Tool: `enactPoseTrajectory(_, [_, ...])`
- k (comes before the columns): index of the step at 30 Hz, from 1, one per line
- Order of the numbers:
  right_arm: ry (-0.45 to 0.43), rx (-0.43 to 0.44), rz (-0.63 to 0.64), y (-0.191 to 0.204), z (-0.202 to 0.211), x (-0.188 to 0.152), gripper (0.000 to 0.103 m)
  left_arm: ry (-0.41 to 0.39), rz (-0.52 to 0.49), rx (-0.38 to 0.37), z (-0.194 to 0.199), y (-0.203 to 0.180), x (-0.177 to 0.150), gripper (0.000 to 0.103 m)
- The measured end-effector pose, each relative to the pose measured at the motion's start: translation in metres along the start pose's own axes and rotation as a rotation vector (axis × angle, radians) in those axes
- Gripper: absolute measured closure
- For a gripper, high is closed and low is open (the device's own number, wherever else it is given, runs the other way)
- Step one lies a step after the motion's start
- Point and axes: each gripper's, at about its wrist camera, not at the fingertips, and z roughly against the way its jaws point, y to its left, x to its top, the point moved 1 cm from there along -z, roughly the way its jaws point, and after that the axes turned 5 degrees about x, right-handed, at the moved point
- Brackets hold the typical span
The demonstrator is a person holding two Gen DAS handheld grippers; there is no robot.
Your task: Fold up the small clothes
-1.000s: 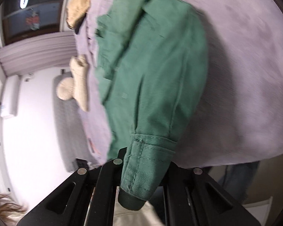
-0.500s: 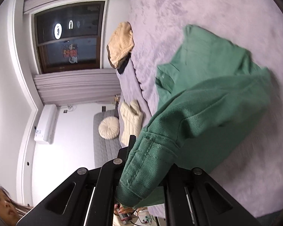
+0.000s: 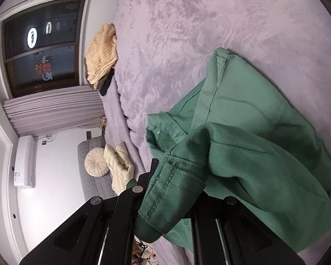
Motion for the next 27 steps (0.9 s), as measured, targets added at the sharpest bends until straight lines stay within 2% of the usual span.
enactPoseTrajectory(2, [0.019,-0.033,-0.021,-0.012,-0.016,0.017,0.094,0.014,0.021,0.036,-0.019,0.003,0.005,0.093])
enactPoseTrajectory(5, [0.032,-0.06,-0.071,-0.033,-0.034,0.036,0.09,0.048,0.086,0.044,-0.043,0.013,0.009,0.093])
enactPoseTrajectory(6, [0.037,-0.065,-0.088,-0.038,-0.038,0.039,0.09,0.063,0.096,0.057,-0.047,0.014,0.01,0.088])
enactPoseTrajectory(8, [0.04,-0.063,-0.1,-0.042,-0.041,0.043,0.088,0.074,0.074,0.081,-0.049,0.014,0.012,0.088])
enactPoseTrajectory(11, [0.04,-0.054,-0.095,-0.04,-0.035,0.041,0.08,0.039,0.001,0.111,-0.036,0.003,0.01,0.085])
enactPoseTrajectory(12, [0.034,-0.048,-0.086,-0.037,-0.032,0.042,0.067,0.03,-0.024,0.118,-0.03,-0.001,0.01,0.068])
enactPoseTrajectory(13, [0.023,-0.043,-0.065,-0.032,-0.028,0.043,0.057,0.007,-0.05,0.136,-0.022,-0.006,0.009,0.046])
enactPoseTrajectory(14, [0.008,-0.045,-0.039,-0.024,-0.022,0.043,0.037,-0.037,-0.078,0.178,-0.012,-0.01,0.009,0.0])
enactPoseTrajectory(15, [-0.006,-0.047,-0.005,-0.016,-0.016,0.044,0.034,-0.091,-0.107,0.212,0.001,-0.014,0.01,0.001])
enactPoseTrajectory(17, [-0.014,-0.08,0.068,0.0,-0.004,0.045,0.034,-0.123,-0.147,0.218,0.016,-0.019,0.013,0.001])
enactPoseTrajectory(20, [0.002,-0.224,0.251,0.028,-0.003,0.04,0.034,-0.156,-0.184,0.257,0.027,-0.024,0.018,0.001])
enactPoseTrajectory(25, [0.074,-0.455,0.574,0.065,-0.034,0.013,0.034,-0.111,-0.267,0.302,0.001,-0.041,0.015,0.001])
enactPoseTrajectory(27, [0.094,-0.465,0.626,0.07,-0.042,0.009,0.038,-0.091,-0.277,0.283,-0.011,-0.051,0.01,0.001])
